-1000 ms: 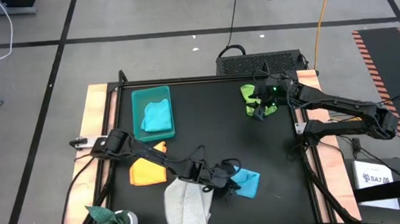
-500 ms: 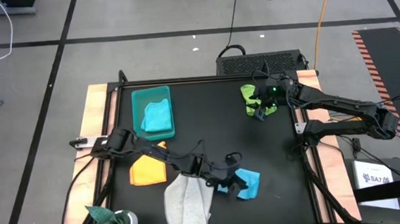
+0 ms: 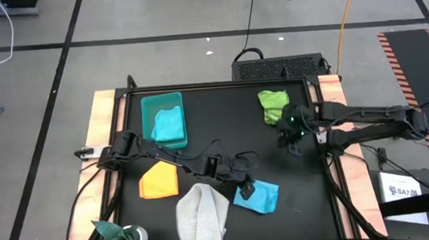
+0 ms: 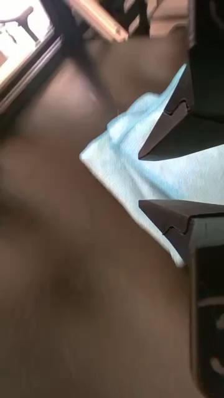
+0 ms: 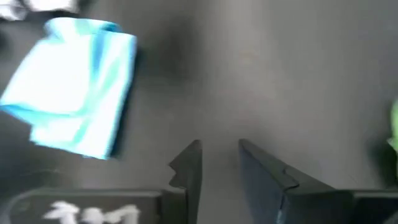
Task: Fold microfiber towels
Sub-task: Fold the blue microfiber towel
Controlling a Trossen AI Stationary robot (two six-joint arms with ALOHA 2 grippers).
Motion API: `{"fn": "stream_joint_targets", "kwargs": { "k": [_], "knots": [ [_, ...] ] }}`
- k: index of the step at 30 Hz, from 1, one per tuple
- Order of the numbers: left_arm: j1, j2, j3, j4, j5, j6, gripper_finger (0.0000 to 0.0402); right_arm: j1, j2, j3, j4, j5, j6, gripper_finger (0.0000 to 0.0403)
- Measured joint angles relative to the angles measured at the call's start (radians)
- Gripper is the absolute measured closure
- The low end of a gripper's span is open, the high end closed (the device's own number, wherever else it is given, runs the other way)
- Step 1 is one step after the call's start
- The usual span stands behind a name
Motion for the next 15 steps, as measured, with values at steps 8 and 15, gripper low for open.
{"fn": "stream_joint_targets", "kwargs": {
  "k": [8, 15],
  "knots": [
    [0.028, -0.107, 0.000, -0.165, -0.139, 0.066, 0.0289, 0.283, 0.062, -0.051, 0.148, -0.029, 0.251, 0.0363],
    [0.058, -0.184, 0.000, -0.227, -0.182, 0.113, 0.0289, 0.448, 0.199, -0.177, 0.488, -0.024, 0.388, 0.0398]
  ]
}}
